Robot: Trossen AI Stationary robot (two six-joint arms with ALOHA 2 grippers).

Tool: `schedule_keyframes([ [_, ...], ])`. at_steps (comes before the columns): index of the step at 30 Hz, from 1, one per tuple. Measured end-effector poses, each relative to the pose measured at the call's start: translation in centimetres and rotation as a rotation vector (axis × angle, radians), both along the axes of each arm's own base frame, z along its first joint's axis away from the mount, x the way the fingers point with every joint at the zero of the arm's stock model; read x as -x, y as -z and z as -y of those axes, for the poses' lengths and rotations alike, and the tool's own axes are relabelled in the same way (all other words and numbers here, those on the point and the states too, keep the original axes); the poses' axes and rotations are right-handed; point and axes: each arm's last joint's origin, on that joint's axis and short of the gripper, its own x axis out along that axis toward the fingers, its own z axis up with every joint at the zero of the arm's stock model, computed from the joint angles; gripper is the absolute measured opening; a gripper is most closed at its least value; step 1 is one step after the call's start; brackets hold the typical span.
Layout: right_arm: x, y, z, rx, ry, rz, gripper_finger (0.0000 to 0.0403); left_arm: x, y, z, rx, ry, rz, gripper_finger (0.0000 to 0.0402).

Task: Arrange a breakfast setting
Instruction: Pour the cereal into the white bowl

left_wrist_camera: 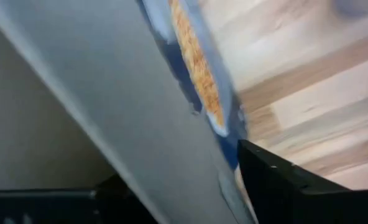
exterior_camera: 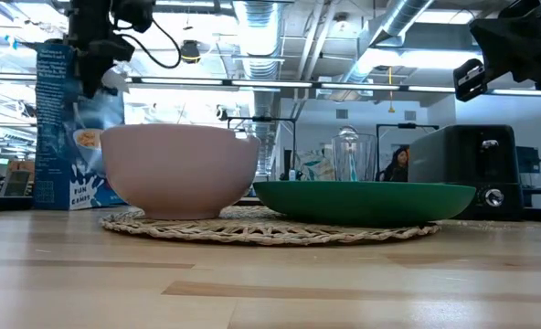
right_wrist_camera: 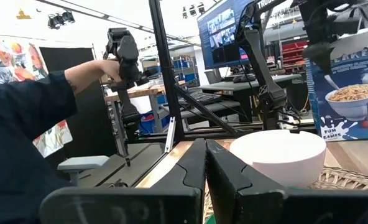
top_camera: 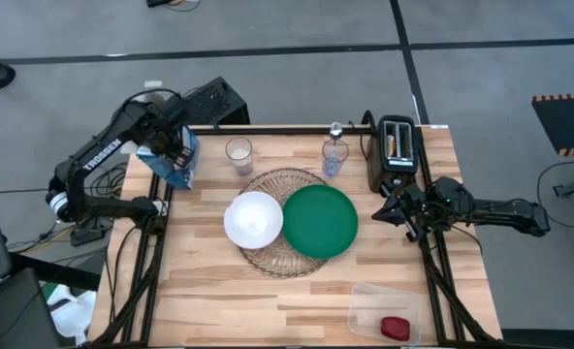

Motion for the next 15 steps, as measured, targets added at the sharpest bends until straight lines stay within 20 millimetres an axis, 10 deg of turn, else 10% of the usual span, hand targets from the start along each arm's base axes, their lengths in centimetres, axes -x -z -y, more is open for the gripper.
schedule_keyframes([
  [7, 0.00, 0.01, 0.00, 0.000, 0.000, -0.001, 0.0038, 0.07, 0.29, -0.16, -0.026, 0.049, -0.063, 0.0024],
  [15, 0.01, -0.05, -0.01, -0.006, -0.002, 0.003, 0.0038, -0.13, -0.42, 0.45, -0.087, 0.095, -0.107, 0.0001],
])
